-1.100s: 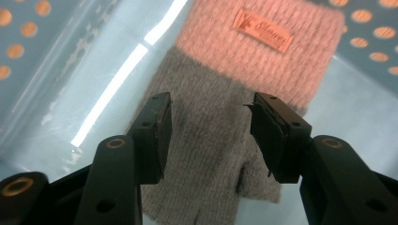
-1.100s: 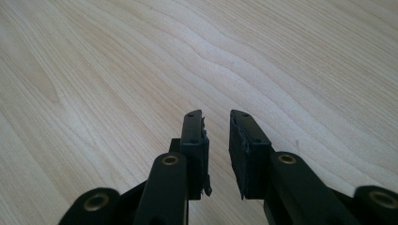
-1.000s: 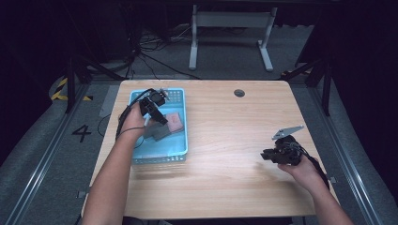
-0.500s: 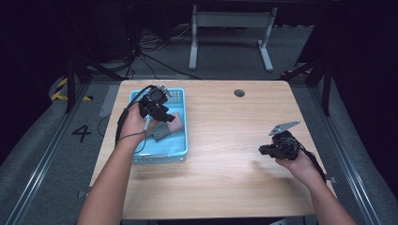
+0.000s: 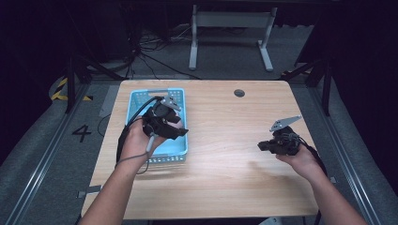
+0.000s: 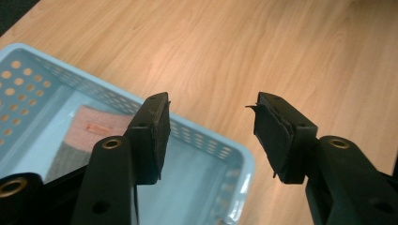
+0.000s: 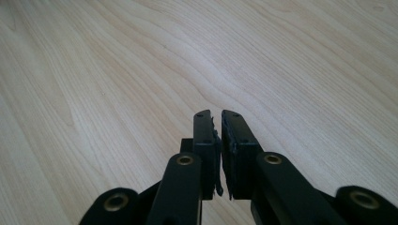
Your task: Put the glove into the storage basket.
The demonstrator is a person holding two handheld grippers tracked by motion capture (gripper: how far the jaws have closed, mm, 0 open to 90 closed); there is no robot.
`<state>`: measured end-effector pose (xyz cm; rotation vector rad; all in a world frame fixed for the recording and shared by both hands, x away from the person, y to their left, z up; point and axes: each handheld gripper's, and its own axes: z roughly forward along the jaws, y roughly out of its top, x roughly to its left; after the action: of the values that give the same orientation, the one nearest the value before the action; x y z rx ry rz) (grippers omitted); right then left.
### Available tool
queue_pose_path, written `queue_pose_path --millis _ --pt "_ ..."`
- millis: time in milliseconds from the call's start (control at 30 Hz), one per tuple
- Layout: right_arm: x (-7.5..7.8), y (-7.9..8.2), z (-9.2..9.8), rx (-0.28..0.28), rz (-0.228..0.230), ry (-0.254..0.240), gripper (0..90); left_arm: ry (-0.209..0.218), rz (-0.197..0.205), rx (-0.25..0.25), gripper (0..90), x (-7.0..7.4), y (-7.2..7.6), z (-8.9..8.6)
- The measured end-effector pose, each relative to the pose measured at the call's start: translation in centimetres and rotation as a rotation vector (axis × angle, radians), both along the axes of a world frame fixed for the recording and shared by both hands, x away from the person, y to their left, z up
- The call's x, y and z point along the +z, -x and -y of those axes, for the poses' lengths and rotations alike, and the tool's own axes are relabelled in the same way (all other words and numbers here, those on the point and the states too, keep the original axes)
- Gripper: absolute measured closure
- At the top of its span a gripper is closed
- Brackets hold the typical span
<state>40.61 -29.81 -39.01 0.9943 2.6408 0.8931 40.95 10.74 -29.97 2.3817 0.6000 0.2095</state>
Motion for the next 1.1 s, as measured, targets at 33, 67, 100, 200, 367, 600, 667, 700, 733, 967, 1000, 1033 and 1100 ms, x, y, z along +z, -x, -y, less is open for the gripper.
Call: queue_pose_path --millis 33,67,100,200,367,600,667,700,733,967,1000,1033,1100 --pt "0.0 0.2 0.1 0.004 0.005 0.001 84.6 0.005 -0.005 -0.002 46.5 -0.1 0.3 0.1" --pt "0.0 0.3 0.2 0.007 0.007 -0.002 84.6 0.014 -0.011 -0.001 46.6 -0.3 0.6 0.2" --pt "-0.1 0.4 0.3 0.006 0.007 -0.005 84.6 0.017 -0.011 -0.004 47.2 -0.4 0.9 0.2" --pt "-0.3 1.0 0.4 0.013 0.011 -0.018 84.4 0.051 -0.011 -0.008 46.7 -1.2 2.0 0.4" --pt "-0.9 1.7 0.6 0.054 0.029 -0.036 84.0 0.072 -0.008 -0.051 46.5 -2.7 3.5 0.6" --pt "-1.1 2.2 0.9 0.083 0.052 -0.032 84.0 0.100 -0.007 -0.058 46.0 -5.5 5.3 1.0" --pt "-1.4 2.3 0.7 0.087 0.059 -0.020 84.1 0.109 0.001 -0.073 46.4 -6.3 5.6 0.9" --pt "-1.5 2.3 0.7 0.088 0.061 -0.020 84.1 0.109 -0.003 -0.073 46.2 -6.6 5.7 0.8" --pt "-1.5 2.4 0.7 0.088 0.060 -0.021 84.0 0.106 -0.008 -0.057 45.9 -7.3 5.8 0.6" --pt "-2.6 2.4 1.0 0.080 0.056 -0.009 84.1 0.098 -0.038 -0.071 44.9 -11.3 7.1 0.7" --pt "-2.7 2.4 1.0 0.078 0.053 -0.005 84.1 0.102 -0.042 -0.074 44.9 -11.7 7.2 0.8" --pt "-2.9 2.4 1.0 0.078 0.052 -0.003 84.1 0.103 -0.044 -0.080 44.9 -12.2 7.3 0.9" --pt "-3.1 2.4 0.9 0.082 0.055 0.001 84.1 0.089 -0.033 -0.088 44.6 -13.0 7.3 1.0"
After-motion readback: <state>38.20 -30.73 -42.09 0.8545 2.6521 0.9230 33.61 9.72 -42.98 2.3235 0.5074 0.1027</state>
